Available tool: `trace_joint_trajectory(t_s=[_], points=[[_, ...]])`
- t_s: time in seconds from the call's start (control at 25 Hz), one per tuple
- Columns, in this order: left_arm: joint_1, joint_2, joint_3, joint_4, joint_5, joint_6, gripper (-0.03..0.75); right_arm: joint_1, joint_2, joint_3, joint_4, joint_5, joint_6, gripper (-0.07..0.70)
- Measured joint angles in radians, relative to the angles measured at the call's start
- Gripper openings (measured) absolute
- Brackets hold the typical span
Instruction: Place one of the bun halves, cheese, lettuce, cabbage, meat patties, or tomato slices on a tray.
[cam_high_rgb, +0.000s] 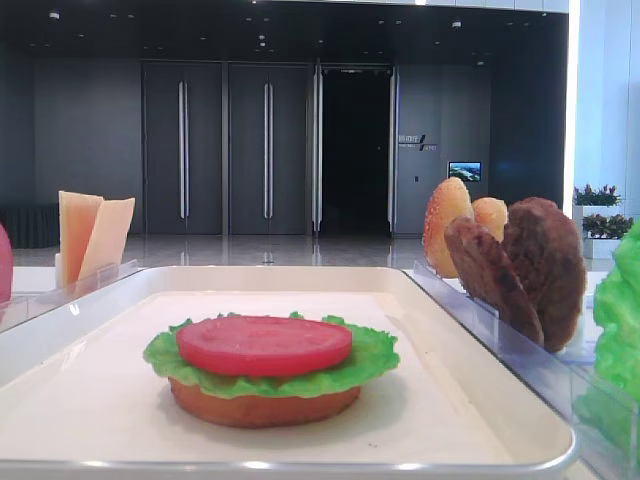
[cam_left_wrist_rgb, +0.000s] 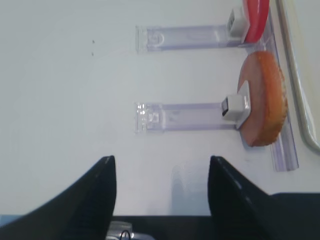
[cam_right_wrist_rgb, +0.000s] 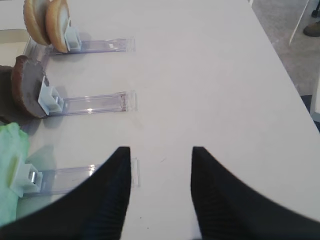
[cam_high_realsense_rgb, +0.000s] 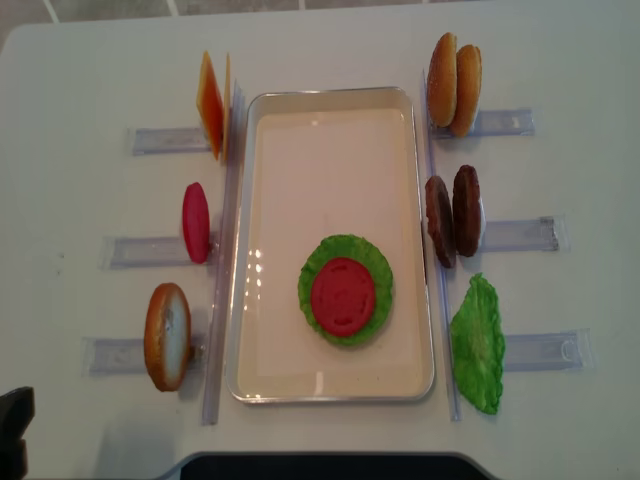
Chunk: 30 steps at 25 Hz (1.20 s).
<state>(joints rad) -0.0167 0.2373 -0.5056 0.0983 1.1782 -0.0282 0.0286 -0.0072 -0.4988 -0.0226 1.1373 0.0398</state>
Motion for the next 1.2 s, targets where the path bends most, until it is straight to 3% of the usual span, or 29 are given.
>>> trace_joint_trajectory(t_s=[0.4, 0.68, 1.2], points=[[0.000, -0.182, 0.004, -0.018, -0.034, 0.001, 0.444, 0.000, 0.000, 0.000, 0.000, 0.000, 0.000, 0.307], [0.000, -0.191, 0.033, -0.023, -0.062, 0.005, 0.444, 0.000, 0.000, 0.000, 0.000, 0.000, 0.000, 0.307], [0.000, -0.191, 0.033, -0.023, -0.064, 0.008, 0.444, 0.000, 0.000, 0.000, 0.000, 0.000, 0.000, 0.307]])
